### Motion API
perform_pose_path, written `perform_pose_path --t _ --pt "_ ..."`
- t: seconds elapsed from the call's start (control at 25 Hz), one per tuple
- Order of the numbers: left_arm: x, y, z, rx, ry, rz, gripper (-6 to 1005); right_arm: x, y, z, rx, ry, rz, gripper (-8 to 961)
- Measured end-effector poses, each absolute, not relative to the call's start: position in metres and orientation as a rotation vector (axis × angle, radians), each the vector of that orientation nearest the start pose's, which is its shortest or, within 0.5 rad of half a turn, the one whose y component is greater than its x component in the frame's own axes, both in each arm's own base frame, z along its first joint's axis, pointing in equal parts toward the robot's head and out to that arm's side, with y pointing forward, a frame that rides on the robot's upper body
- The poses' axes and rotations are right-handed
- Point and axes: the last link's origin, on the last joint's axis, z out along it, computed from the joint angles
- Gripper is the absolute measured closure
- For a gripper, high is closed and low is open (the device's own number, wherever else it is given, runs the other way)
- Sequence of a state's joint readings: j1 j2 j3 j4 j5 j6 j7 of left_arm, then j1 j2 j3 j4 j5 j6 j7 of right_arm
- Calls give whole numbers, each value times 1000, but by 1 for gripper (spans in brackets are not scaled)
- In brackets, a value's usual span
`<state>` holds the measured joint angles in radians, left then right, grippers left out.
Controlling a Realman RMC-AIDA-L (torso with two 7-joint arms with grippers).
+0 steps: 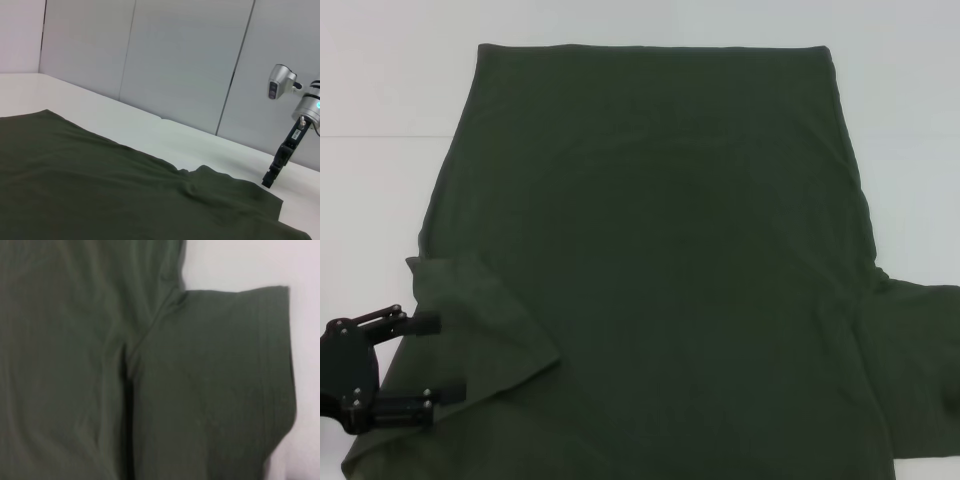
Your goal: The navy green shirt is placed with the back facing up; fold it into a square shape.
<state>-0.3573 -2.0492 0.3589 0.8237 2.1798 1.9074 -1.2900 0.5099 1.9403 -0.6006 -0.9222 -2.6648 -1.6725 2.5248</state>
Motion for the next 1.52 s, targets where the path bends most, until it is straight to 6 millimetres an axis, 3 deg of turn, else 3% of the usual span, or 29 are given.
perform_pose_path --t 0.68,1.52 --pt "-317 257 68 -2662 -621 -716 52 351 307 87 -2022 1953 -144 158" --pt "-319 260 69 -2637 -619 -700 52 337 321 75 -2082 1925 -135 197"
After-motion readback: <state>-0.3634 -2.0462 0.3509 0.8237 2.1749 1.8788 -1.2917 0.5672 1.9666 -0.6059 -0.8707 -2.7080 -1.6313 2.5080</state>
